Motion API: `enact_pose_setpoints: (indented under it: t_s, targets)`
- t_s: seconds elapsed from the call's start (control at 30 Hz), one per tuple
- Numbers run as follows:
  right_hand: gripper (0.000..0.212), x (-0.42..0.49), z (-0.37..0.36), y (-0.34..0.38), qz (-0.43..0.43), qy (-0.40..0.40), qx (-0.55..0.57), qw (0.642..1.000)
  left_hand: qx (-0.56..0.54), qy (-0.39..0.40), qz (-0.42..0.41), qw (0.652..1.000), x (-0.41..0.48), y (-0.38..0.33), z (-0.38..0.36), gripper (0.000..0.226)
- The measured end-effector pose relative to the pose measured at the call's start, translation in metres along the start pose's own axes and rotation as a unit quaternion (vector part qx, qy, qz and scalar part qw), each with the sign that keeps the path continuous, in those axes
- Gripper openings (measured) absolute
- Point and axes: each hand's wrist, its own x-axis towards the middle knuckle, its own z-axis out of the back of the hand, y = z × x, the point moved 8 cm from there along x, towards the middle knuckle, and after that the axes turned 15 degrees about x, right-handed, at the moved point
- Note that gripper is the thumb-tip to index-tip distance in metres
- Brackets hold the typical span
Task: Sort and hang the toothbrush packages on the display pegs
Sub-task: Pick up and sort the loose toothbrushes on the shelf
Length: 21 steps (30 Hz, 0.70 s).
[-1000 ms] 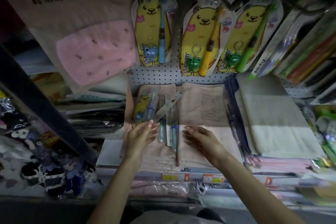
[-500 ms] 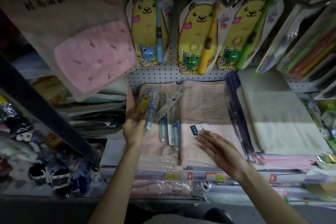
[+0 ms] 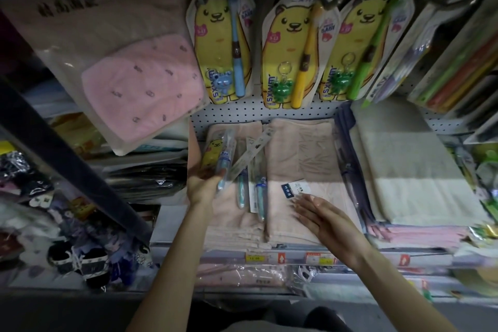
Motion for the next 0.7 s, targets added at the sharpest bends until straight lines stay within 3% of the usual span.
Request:
enact_pose_setpoints:
  t_s: [0.17, 0.33, 0.53, 0.6, 0.7]
  targets:
    - [0.051, -0.002, 0.000, 0.000, 0.002, 0.005, -0.005, 1.000, -0.019, 0.045, 0.057, 0.997, -0.003, 0.013, -0.005, 0.053]
    - [0.044, -0.003, 0.002, -0.001, 0.003, 0.007, 0.004, 1.000, -0.064, 0.082, 0.085, 0.991, -0.011, 0.011, -0.007, 0.052]
    - [0.092, -0.005, 0.001, 0.000, 0.006, 0.022, -0.031, 0.999, -0.065, 0.104, 0.117, 0.985, -0.031, 0.010, 0.002, 0.026]
    - [0.088, -0.005, -0.002, 0.001, 0.011, 0.030, -0.052, 0.998, -0.047, 0.123, 0.135, 0.982, -0.041, 0.016, 0.008, 0.023]
    - [0.052, -0.003, -0.011, 0.002, 0.022, 0.032, -0.088, 0.995, -0.049, 0.161, 0.162, 0.972, -0.067, 0.026, 0.014, 0.026]
